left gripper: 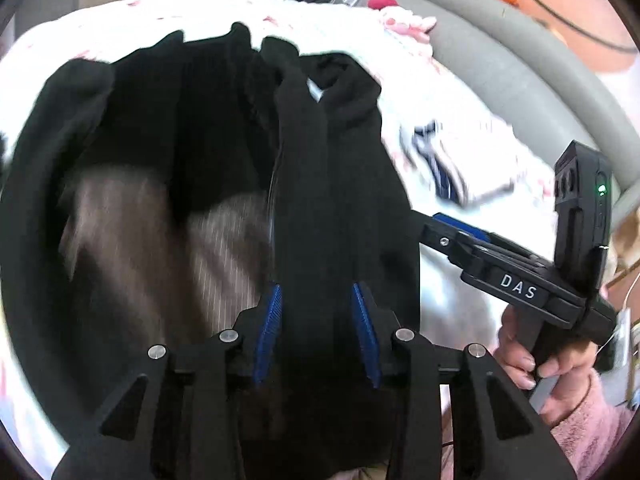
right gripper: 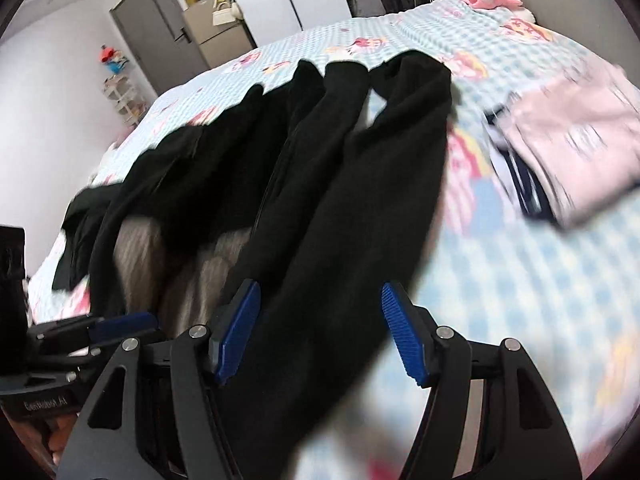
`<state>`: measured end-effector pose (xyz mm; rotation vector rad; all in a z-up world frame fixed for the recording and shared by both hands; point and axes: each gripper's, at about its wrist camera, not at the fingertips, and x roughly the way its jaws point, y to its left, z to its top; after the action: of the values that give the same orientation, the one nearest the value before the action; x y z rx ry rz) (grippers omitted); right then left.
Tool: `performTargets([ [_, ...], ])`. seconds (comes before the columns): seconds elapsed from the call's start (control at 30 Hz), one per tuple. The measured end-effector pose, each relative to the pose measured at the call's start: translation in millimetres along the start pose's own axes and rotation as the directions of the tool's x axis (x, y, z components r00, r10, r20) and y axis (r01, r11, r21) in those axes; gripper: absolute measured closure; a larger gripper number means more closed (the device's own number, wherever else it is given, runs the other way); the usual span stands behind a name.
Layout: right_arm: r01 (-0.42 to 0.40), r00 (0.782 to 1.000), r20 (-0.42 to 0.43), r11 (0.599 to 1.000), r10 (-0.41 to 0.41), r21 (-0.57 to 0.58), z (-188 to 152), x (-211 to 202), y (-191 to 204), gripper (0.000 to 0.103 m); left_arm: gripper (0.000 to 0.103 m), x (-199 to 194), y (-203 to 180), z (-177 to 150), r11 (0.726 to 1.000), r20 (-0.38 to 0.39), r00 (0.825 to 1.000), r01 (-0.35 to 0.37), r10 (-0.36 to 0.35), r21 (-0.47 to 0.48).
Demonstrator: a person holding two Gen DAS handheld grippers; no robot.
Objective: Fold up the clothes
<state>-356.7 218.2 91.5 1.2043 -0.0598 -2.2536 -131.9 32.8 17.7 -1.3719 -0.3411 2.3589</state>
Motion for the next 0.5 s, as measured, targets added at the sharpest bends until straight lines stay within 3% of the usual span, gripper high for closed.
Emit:
performTargets([
  [0.13, 0.038, 0.999, 0.007, 0.999, -0.038, 0.014, 73, 43, -15, 0.038, 0.058, 44, 19, 73, 0.999, -0.012, 0.999, 0.038, -0.039, -0.011],
  [0.27, 0.101, 0.992, -0.082, 0.992, -0.094, 0.079, 123, 90, -48, 0.04, 0.058, 88, 25, 145, 0.999, -0.022, 0.999, 0.041, -0.042, -0.032],
  [0.4, 0.138, 0.982, -0.147, 0.985, -0.122, 0.104, 146, 102, -59, 0.041, 0.058, 123, 21, 202, 0.999, -0.048, 0.999, 0.0, -0.001, -0.034],
  [0.5, 0.13, 0.976, -0.192, 0.983, -0.103, 0.131, 151, 100, -57, 0.041, 0.058, 164, 21, 226, 0.998, -0.13, 0.991, -0.031, 0.023, -0.058],
])
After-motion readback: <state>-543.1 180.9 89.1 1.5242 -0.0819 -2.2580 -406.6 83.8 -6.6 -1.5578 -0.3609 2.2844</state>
